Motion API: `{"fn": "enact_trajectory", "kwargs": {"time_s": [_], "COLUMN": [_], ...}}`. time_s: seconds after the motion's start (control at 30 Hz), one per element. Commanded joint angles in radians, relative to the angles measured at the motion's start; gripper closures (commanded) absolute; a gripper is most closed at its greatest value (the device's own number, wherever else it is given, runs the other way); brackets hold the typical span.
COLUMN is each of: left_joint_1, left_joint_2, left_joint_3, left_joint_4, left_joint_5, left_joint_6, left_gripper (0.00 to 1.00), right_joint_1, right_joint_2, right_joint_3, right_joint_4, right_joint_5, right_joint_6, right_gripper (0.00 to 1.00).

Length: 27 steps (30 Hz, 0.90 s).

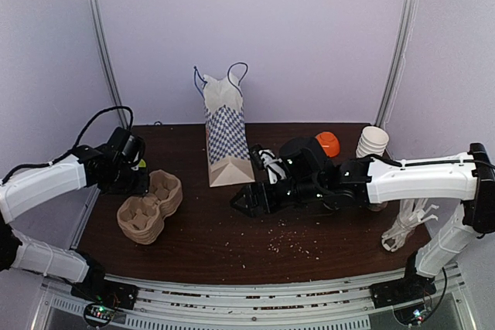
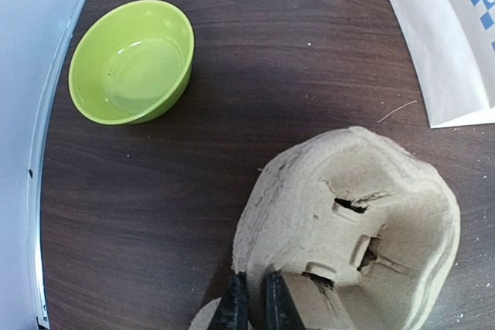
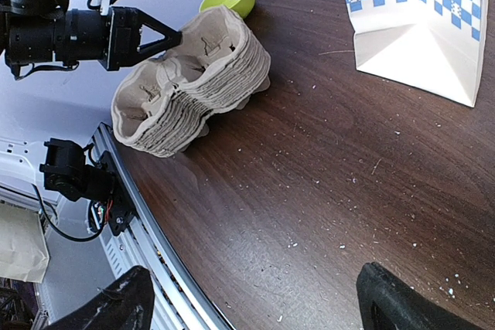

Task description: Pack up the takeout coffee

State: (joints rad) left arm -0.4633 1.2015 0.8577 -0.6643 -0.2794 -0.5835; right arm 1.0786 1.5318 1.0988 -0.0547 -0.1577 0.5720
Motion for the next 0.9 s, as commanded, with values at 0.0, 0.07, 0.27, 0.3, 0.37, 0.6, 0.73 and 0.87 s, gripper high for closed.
{"fn": "enact_trajectory", "kwargs": {"time_s": [0.0,0.07,0.27,0.3,0.37,0.6,0.73,0.87], "left_joint_1": [0.008,0.009,0.009,0.009,0.008,0.008,0.009,0.008], "left_joint_2": [-0.052,-0.069,-0.092,-0.091,-0.089,-0.081,-0.073,-0.072], "left_joint_3": [0.045,0.047,0.051,0.048,0.042,0.009,-0.01,-0.011], "left_joint_4": [-0.009,-0.012,-0.017,-0.017,-0.013,0.011,0.022,0.026], "left_joint_5": [0.003,0.01,0.019,0.021,0.026,0.027,0.024,0.02], "left_joint_6": [0.002,0.004,0.007,0.007,0.006,0.016,0.018,0.02], "left_gripper": [1.0,1.0,1.0,1.0,1.0,0.9,0.88,0.89], "right_joint_1": [0.0,0.0,0.001,0.0,0.001,0.001,0.0,0.0], "right_joint_2": [0.017,0.022,0.036,0.038,0.042,0.052,0.055,0.059], "right_joint_3": [0.027,0.029,0.036,0.037,0.04,0.047,0.052,0.054], "right_joint_4": [-0.005,-0.004,0.0,0.0,0.0,-0.005,-0.008,-0.01], "right_joint_5": [0.01,0.008,0.001,0.0,-0.002,-0.006,-0.005,-0.005], "right_joint_6": [-0.002,-0.001,0.007,0.007,0.01,0.014,0.014,0.013], "right_gripper": [0.07,0.07,0.07,0.07,0.06,0.06,0.06,0.06]}}
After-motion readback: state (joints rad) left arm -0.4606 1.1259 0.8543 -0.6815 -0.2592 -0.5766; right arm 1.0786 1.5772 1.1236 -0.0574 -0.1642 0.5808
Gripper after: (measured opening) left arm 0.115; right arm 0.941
